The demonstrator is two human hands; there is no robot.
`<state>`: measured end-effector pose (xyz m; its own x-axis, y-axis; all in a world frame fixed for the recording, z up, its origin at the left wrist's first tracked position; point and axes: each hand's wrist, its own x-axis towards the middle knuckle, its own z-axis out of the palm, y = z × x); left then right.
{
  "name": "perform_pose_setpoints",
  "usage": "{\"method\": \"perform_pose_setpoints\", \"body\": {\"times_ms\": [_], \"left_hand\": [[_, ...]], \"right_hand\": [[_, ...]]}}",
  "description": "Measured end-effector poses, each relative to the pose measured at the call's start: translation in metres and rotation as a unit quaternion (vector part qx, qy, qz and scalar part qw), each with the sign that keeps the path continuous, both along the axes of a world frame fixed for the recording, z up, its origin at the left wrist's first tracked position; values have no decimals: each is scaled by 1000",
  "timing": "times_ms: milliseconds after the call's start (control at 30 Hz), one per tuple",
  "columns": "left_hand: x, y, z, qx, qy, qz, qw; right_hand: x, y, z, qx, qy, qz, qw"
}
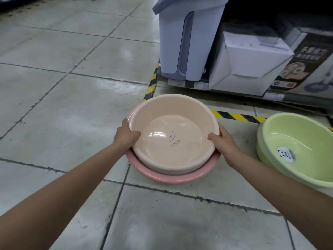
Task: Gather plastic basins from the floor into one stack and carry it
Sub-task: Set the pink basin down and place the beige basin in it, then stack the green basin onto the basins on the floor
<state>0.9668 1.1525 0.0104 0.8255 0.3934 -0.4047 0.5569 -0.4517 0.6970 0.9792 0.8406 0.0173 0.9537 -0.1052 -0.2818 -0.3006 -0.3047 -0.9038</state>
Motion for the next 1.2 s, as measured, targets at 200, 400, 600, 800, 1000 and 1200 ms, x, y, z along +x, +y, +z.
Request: {"method": "perform_pose_setpoints", "body": {"times_ms": [200,400,600,800,1000,1200], "left_hand": [[22,-80,68,164,-147,-87,972],[60,-239,94,35,-151,-272,950],[80,-373,54,-118,4,-266,957],[66,-447,-27,-191,82,-182,961],[70,-464,-55,-216,10,-136,967],[84,-427,0,-201,-40,-136,969]], "right_hand": [[9,-87,22,28,-1,-72,997],[-4,-244,50,-60,-45,-185,980],[-26,-367,10,-80,34,-268,959],[-32,-419,-54,-60,39,-280,957],[-30,-410,-62,110,78,-335,933],[-14,-371,-26,144,25,-331,932]]}}
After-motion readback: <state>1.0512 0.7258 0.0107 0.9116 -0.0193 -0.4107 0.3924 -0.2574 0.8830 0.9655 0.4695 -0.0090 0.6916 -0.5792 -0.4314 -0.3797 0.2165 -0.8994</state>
